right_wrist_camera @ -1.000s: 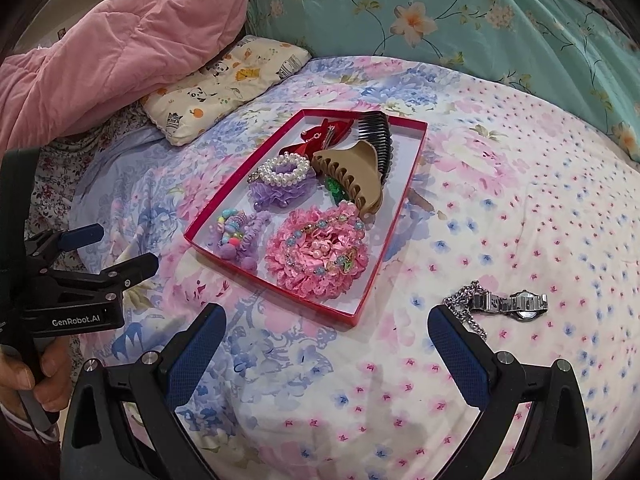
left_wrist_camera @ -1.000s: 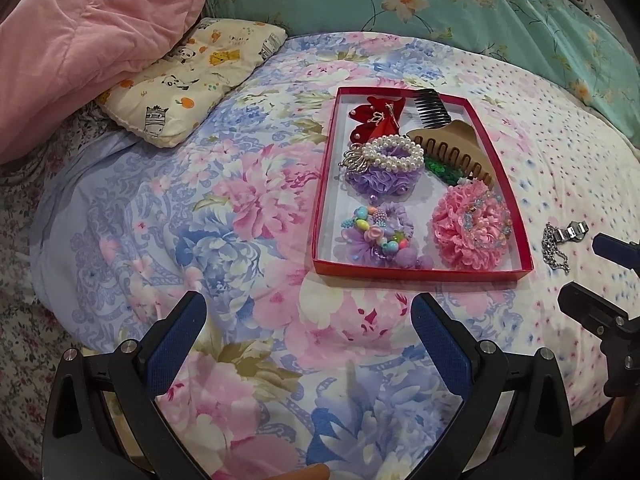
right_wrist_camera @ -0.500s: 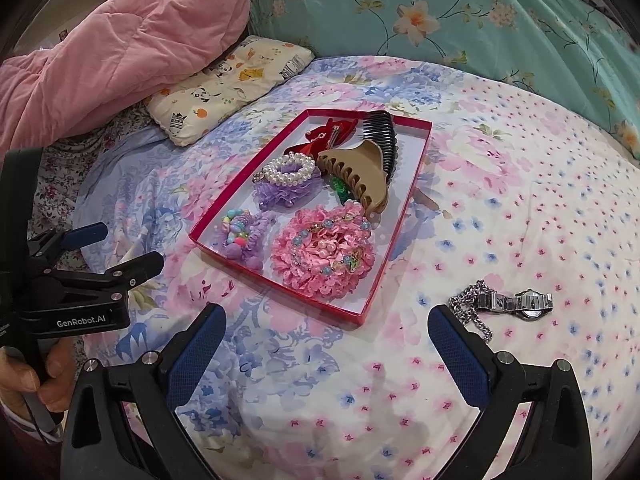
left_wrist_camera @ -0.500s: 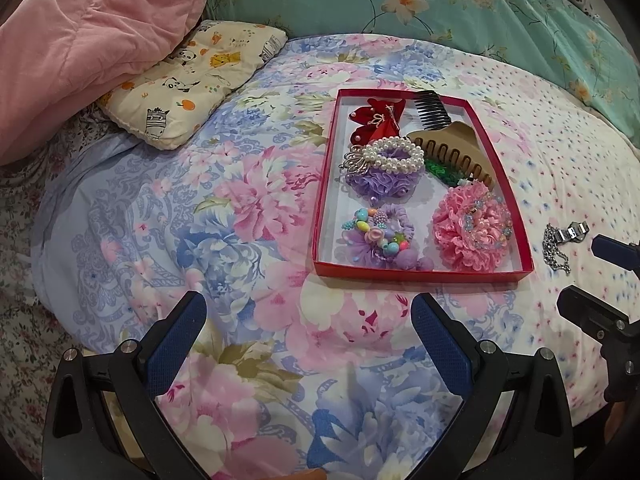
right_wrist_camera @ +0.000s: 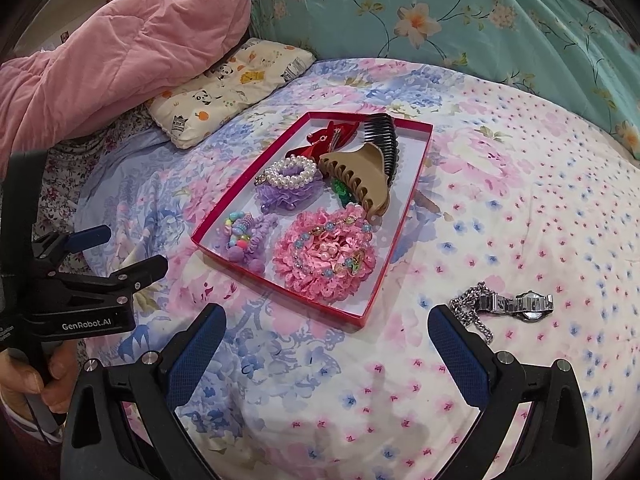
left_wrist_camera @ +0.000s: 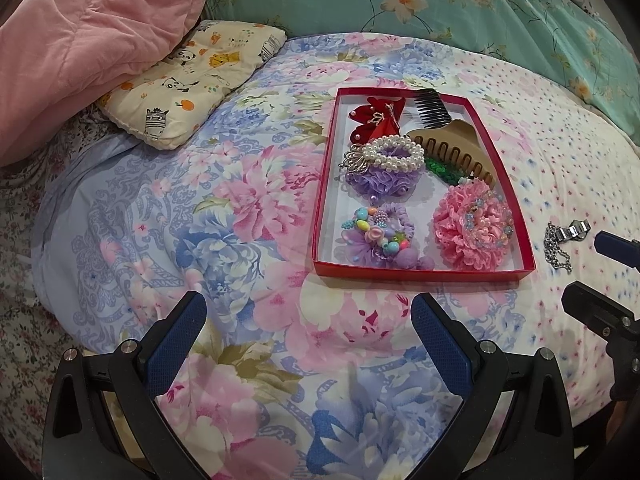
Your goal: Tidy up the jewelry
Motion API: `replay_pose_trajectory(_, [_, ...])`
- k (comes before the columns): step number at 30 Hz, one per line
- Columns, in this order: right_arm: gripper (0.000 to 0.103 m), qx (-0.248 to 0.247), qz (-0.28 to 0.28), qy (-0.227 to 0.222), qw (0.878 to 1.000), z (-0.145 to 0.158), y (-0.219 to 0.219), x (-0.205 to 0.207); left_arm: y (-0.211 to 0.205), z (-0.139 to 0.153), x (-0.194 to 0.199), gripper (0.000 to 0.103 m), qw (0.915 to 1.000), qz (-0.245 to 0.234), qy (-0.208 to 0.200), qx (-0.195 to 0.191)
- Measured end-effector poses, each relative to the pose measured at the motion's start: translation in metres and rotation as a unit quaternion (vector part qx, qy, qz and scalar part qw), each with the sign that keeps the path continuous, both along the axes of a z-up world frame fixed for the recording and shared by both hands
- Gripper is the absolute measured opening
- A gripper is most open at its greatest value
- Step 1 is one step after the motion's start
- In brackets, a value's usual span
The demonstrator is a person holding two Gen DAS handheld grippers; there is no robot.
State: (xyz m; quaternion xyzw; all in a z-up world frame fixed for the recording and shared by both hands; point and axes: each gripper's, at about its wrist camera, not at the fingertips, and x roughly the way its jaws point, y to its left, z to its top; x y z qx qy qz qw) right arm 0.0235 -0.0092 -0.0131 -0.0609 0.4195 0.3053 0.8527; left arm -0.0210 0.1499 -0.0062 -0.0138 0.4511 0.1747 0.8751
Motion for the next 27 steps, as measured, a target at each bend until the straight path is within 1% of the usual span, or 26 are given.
replay_pose_trajectory(27, [0.102, 0.005, -0.001, -0.004, 1.0, 0.0044, 0.0008, -0.0012, 0.0027, -0.0029, 0.0007, 0.103, 1.0, -0.004, -0.001, -0.003])
